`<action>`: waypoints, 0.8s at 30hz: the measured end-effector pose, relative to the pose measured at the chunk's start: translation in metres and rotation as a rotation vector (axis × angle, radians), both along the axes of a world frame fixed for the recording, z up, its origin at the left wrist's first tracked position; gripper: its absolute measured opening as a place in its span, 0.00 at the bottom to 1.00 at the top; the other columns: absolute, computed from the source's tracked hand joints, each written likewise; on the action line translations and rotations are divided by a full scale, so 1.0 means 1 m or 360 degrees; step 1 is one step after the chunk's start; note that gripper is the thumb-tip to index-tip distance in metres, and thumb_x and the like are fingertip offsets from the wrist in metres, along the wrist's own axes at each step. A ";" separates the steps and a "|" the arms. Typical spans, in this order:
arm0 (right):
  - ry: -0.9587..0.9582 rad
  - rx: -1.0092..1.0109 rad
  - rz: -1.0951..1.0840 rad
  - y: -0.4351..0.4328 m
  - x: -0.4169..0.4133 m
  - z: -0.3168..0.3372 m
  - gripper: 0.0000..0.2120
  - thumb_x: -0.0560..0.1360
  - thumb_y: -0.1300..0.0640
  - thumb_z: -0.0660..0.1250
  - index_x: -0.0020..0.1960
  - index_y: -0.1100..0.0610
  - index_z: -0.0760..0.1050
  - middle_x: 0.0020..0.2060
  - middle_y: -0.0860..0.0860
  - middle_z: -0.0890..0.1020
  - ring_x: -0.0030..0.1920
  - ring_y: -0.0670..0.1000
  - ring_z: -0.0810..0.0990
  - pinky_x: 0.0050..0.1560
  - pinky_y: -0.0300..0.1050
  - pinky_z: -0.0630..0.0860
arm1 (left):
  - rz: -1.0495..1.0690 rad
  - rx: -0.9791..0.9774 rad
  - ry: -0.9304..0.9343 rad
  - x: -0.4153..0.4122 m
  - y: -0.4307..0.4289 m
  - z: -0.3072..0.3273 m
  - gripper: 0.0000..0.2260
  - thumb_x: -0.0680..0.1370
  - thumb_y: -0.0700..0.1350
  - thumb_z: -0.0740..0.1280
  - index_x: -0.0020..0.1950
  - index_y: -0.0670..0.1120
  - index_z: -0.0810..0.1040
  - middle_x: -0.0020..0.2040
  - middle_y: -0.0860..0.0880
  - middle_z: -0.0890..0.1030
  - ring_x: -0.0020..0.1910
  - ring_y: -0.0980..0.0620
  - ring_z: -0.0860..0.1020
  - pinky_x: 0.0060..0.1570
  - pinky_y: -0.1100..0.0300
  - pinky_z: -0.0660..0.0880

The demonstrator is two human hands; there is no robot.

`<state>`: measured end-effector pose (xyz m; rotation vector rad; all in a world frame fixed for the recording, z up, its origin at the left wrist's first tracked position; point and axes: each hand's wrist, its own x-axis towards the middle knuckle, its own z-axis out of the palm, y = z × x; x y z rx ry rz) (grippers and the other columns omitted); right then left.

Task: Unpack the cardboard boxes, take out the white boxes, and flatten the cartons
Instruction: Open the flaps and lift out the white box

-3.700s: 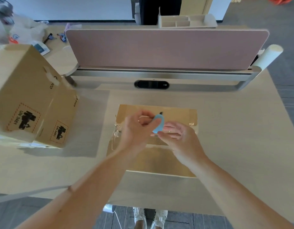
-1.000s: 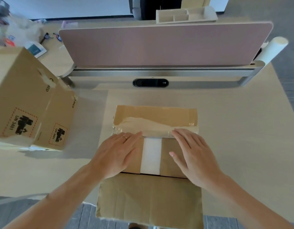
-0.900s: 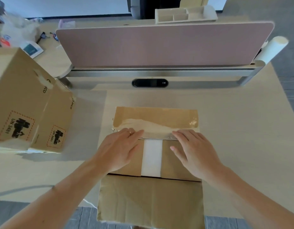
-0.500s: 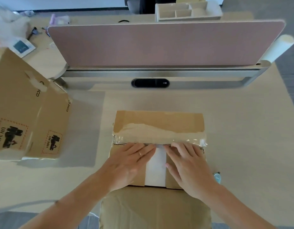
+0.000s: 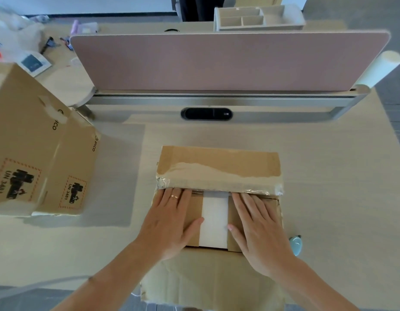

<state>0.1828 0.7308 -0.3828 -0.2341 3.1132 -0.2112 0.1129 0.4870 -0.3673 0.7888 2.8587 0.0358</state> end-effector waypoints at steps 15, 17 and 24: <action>-0.0162 -0.0300 -0.0010 0.020 0.005 0.013 0.33 0.84 0.40 0.53 0.85 0.52 0.51 0.82 0.48 0.60 0.79 0.51 0.62 0.78 0.46 0.57 | -0.0215 -0.0013 0.0070 -0.039 -0.019 0.025 0.37 0.81 0.62 0.60 0.85 0.47 0.53 0.83 0.46 0.60 0.82 0.44 0.58 0.79 0.43 0.59; -0.0105 -0.0330 -0.0045 0.030 -0.003 0.020 0.32 0.84 0.41 0.55 0.84 0.53 0.55 0.79 0.50 0.65 0.77 0.52 0.66 0.77 0.46 0.60 | -0.0146 0.0010 0.0061 -0.041 -0.011 0.025 0.33 0.81 0.63 0.59 0.83 0.49 0.60 0.76 0.46 0.72 0.75 0.44 0.70 0.77 0.47 0.65; -0.0059 -0.0254 -0.0180 0.056 -0.094 0.042 0.33 0.83 0.47 0.63 0.82 0.57 0.57 0.82 0.54 0.59 0.80 0.57 0.59 0.79 0.54 0.60 | 0.0140 0.0365 -0.0004 -0.084 0.029 0.022 0.33 0.83 0.53 0.64 0.84 0.53 0.51 0.83 0.50 0.57 0.80 0.46 0.59 0.77 0.47 0.63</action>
